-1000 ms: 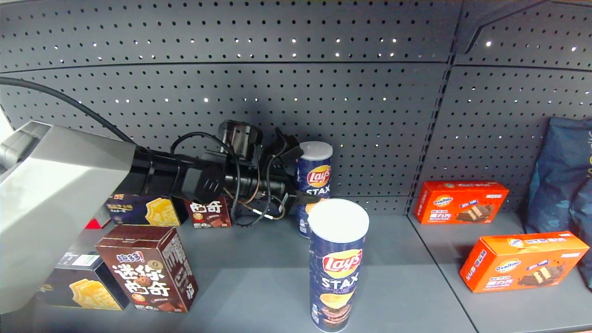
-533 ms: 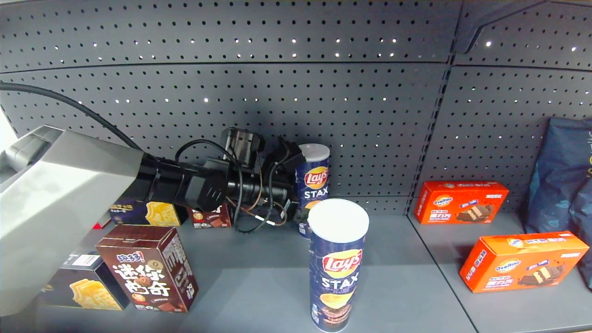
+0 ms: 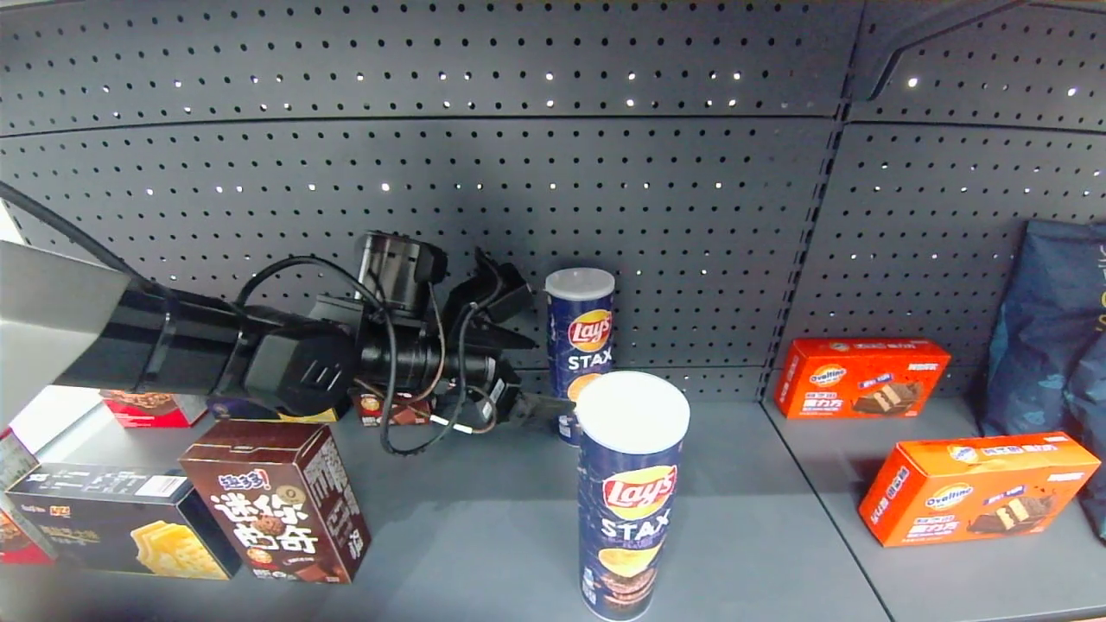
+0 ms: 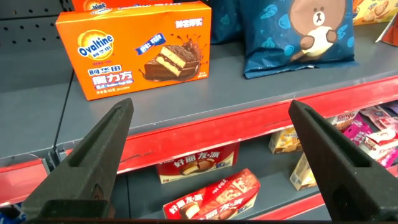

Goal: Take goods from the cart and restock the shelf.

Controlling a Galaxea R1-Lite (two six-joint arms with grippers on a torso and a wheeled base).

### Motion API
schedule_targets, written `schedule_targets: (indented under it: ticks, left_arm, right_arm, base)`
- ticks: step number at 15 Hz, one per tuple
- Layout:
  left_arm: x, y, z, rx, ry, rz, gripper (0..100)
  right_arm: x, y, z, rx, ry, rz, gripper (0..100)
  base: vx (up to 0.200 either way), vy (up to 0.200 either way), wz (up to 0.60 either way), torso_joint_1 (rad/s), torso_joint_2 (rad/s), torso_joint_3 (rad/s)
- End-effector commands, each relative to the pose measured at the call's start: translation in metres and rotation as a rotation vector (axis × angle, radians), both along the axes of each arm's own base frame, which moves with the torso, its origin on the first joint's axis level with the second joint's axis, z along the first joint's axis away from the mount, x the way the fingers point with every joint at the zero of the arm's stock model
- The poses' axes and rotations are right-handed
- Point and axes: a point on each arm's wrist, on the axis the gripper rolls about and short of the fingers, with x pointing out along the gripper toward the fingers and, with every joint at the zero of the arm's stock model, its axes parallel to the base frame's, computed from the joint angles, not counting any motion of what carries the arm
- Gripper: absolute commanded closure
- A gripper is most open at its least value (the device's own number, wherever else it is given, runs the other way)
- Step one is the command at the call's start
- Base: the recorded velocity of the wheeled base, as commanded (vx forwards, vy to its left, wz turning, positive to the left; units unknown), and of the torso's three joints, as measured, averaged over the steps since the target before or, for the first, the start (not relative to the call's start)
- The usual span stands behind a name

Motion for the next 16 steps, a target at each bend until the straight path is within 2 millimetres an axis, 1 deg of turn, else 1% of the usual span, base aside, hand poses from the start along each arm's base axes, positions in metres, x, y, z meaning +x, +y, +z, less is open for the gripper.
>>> schedule_targets:
  ticks: [1, 6, 8, 11, 16]
  left_arm:
    - [-0.014, 0.01, 0.012, 0.023, -0.041, 0.074, 0]
    - [-0.011, 0.008, 0.008, 0.061, -0.084, 0.238, 0]
    - [-0.01, 0.0, 0.002, 0.062, -0.076, 0.245, 0]
    - [-0.003, -0.004, -0.003, 0.068, -0.082, 0.258, 0]
    - [0.005, -0.007, -0.009, 0.08, -0.085, 0.282, 0]
  right_arm:
    - [0.0, 0.0, 0.0, 0.0, 0.0, 0.0, 0]
    - [0.0, 0.0, 0.0, 0.0, 0.0, 0.0, 0]
    - [0.0, 0.0, 0.0, 0.0, 0.002, 0.0, 0]
    - [0.0, 0.0, 0.0, 0.0, 0.0, 0.0, 0]
    - [0.0, 0.0, 0.0, 0.0, 0.002, 0.0, 0]
  base:
    - [0.0, 0.0, 0.0, 0.0, 0.0, 0.0]
    - [0.0, 0.0, 0.0, 0.0, 0.0, 0.0]
    - [0.0, 0.0, 0.0, 0.0, 0.0, 0.0]
    - [0.0, 0.0, 0.0, 0.0, 0.0, 0.0]
    - [0.0, 0.0, 0.0, 0.0, 0.0, 0.0]
